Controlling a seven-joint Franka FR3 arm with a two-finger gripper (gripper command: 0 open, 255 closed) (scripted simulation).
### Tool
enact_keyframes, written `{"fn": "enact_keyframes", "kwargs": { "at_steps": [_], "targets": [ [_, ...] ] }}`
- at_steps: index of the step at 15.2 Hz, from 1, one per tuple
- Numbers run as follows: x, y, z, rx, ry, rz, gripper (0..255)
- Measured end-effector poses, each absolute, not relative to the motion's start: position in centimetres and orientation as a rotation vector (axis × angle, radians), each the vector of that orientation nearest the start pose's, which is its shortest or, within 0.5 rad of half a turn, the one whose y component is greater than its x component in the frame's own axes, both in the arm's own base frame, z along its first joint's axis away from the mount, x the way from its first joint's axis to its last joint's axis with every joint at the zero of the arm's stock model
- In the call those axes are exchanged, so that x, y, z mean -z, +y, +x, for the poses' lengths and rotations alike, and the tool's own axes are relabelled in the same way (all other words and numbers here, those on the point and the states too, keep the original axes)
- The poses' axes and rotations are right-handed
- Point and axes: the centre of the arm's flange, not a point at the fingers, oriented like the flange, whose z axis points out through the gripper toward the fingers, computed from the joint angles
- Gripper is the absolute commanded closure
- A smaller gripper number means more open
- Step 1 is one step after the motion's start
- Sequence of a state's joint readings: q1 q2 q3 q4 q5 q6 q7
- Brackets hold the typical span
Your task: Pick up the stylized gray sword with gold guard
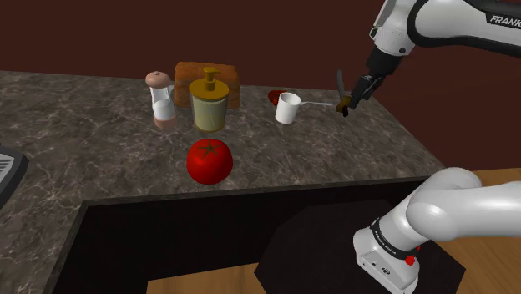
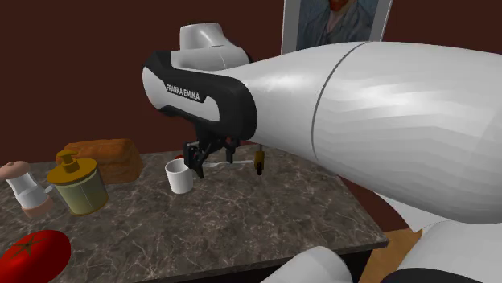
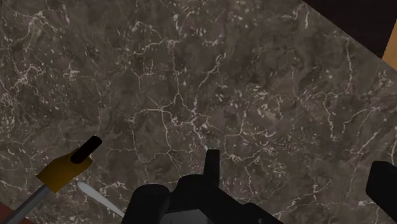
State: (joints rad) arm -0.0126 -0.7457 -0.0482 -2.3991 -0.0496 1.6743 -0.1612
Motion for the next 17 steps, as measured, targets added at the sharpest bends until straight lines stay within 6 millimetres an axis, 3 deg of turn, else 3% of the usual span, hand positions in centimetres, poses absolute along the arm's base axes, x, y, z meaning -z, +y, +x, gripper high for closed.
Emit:
{"fn": "enact_keyframes", "kwargs": {
  "at_steps": [2, 7, 17],
  "targets": [
    [-56.4, -3.3, 33.0, 0.035, -0.169, -3.152, 0],
    [-55.2, -7.4, 36.3, 0.099, -0.008, -3.121, 0],
    [-51.7, -18.2, 43.4, 0.235, 0.337, -3.022, 0]
  ]
}}
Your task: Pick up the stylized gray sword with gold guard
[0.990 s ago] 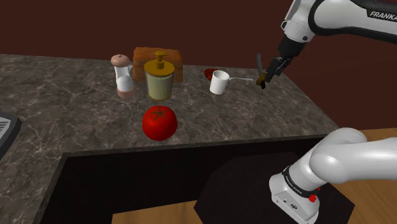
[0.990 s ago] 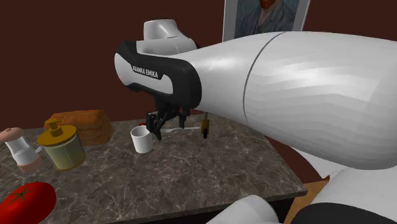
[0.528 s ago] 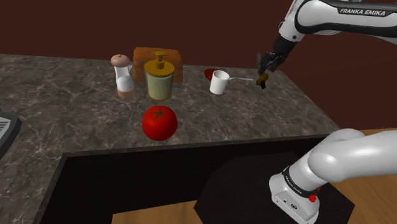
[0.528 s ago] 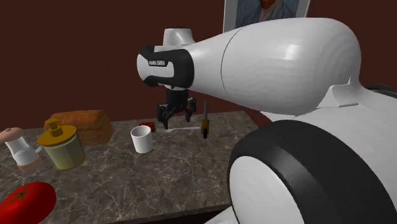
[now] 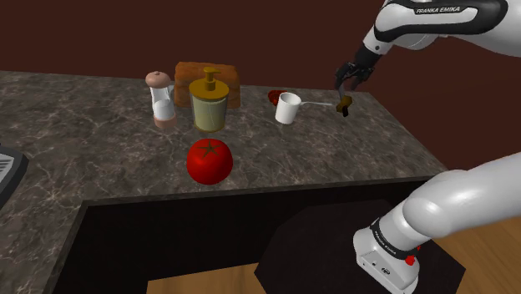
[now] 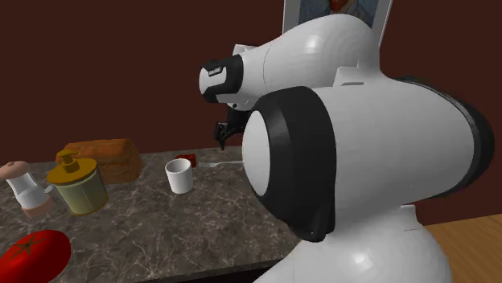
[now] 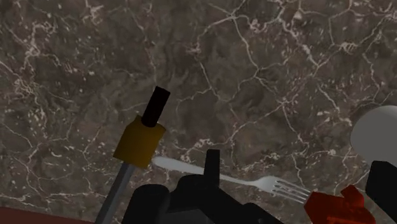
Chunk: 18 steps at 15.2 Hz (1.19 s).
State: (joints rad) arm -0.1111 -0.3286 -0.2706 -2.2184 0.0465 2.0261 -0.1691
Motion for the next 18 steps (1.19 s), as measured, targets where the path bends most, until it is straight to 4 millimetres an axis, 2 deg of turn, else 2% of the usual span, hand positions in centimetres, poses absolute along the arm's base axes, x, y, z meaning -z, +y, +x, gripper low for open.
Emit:
{"fn": "enact_keyframes", "kwargs": {
  "at_steps": [4, 15, 18],
  "targets": [
    [-50.6, -22.7, 45.7, 0.288, 0.47, -2.971, 0],
    [-46.5, -36.0, 49.2, 0.422, 0.816, -2.798, 0],
    [-44.8, -36.9, 49.4, 0.432, 0.843, -2.782, 0]
  ]
}}
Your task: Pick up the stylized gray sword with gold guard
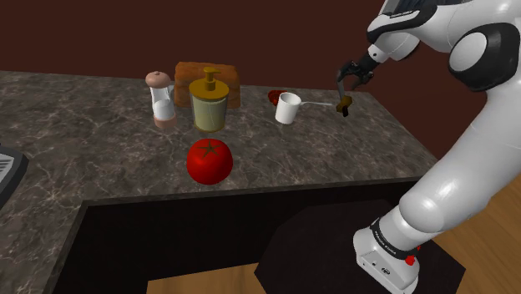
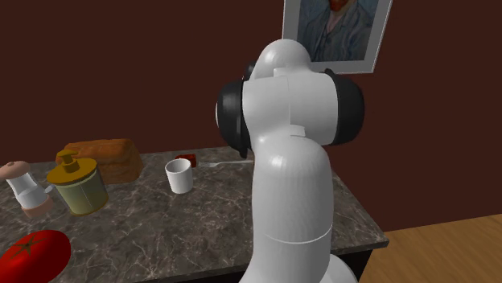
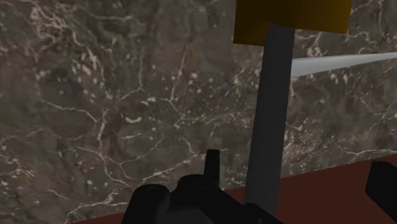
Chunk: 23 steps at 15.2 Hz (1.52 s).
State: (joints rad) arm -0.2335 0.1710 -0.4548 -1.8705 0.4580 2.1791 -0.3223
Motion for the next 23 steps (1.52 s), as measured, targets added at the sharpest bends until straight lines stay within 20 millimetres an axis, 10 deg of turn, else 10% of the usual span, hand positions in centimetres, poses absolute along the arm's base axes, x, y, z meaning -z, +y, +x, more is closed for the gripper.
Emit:
{"fn": "enact_keyframes", "kwargs": {
  "at_steps": [5, 6, 23],
  "targets": [
    [-42.3, -37.1, 49.4, 0.434, 0.846, -2.779, 0],
    [-42.1, -37.0, 49.4, 0.434, 0.847, -2.779, 255],
    [-45.0, -37.0, 49.5, 0.435, 0.846, -2.779, 255]
  ]
}}
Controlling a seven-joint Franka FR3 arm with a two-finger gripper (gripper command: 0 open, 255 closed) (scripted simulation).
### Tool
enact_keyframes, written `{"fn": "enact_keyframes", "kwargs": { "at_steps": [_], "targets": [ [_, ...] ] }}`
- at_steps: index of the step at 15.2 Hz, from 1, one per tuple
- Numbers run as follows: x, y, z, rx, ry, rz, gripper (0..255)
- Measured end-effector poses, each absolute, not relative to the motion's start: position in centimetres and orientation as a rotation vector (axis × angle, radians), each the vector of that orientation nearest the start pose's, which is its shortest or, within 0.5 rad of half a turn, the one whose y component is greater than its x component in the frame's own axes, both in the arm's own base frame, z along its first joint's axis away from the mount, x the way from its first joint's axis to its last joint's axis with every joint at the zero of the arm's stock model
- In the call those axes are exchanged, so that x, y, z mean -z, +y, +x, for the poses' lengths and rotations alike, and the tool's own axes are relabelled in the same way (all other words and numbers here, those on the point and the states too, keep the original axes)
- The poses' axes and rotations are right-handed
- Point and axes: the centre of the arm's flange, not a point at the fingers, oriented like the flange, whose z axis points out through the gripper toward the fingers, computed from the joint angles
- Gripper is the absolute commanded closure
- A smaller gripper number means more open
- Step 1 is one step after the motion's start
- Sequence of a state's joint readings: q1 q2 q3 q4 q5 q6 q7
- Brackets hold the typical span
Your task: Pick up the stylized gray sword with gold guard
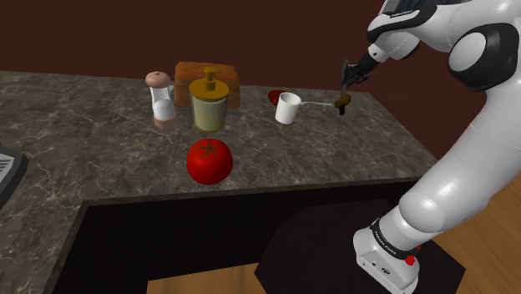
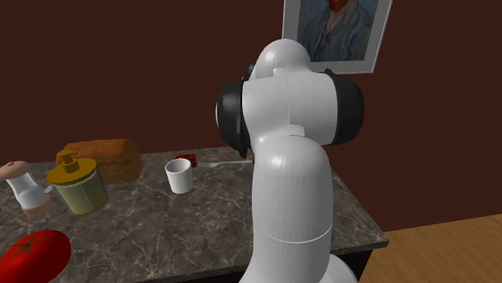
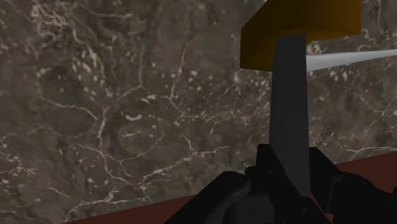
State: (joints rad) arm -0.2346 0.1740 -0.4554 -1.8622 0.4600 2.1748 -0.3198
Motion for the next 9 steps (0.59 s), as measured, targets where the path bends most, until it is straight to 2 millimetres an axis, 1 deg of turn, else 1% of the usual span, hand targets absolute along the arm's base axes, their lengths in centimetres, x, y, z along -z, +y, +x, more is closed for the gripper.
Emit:
{"fn": "enact_keyframes", "kwargs": {
  "at_steps": [9],
  "targets": [
    [-49.6, -37.1, 49.5, 0.435, 0.846, -2.779, 255]
  ]
}}
